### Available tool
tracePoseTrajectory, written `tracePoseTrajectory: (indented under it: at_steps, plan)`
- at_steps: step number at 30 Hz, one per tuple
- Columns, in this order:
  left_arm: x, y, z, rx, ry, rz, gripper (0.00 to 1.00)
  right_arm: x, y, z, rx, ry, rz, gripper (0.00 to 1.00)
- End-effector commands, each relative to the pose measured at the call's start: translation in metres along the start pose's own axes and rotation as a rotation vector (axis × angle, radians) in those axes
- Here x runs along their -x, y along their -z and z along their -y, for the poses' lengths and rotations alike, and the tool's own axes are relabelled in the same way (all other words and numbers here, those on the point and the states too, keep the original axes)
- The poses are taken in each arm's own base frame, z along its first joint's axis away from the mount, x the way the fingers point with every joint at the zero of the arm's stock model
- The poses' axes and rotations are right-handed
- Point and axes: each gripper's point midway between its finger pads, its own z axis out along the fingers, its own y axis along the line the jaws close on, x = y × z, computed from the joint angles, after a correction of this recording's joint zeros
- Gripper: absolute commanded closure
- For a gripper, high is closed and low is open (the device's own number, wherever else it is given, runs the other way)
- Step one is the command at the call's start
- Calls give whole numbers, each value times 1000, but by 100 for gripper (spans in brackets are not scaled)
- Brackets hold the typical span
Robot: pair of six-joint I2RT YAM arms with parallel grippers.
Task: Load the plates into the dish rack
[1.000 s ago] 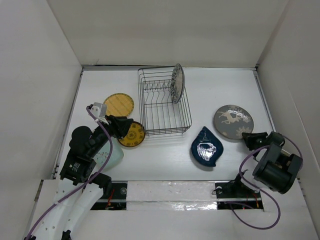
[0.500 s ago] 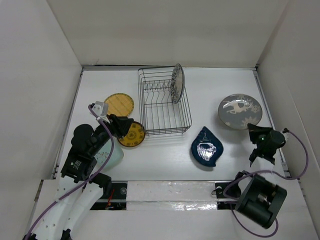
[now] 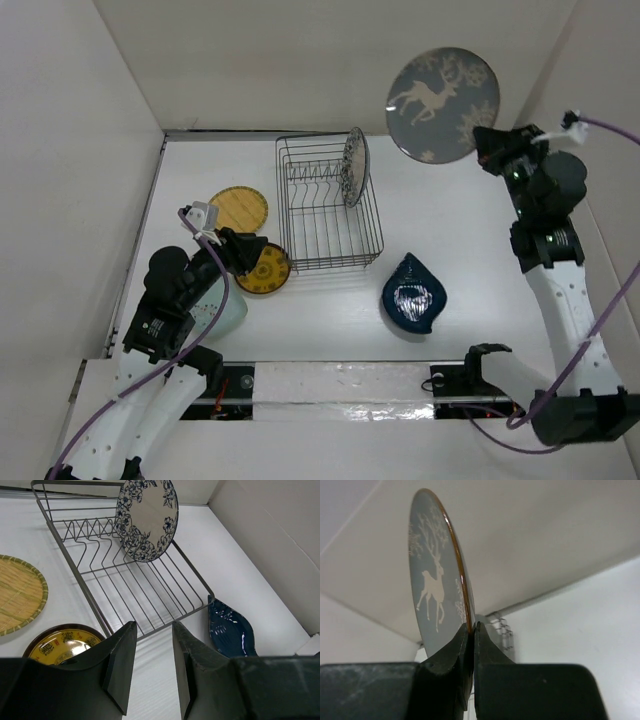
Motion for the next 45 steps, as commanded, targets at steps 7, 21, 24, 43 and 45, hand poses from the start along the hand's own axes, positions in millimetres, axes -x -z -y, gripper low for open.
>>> tracePoseTrajectory:
  at_steps: [7, 21, 24, 43, 45]
  plan:
    - [22, 2, 6, -14, -22, 64, 69, -9, -85, -117, -94, 356, -41, 100]
    - [21, 2, 6, -16, -21, 63, 67, -97, -138, -144, -287, 657, -116, 100]
    - [21, 2, 6, -14, -20, 62, 67, -114, -139, -137, -326, 718, -131, 100]
    - [20, 1, 6, -13, -19, 56, 66, -221, -133, -98, -370, 881, -302, 100]
    - [19, 1, 5, -12, -18, 54, 67, -231, -132, -90, -383, 901, -319, 100]
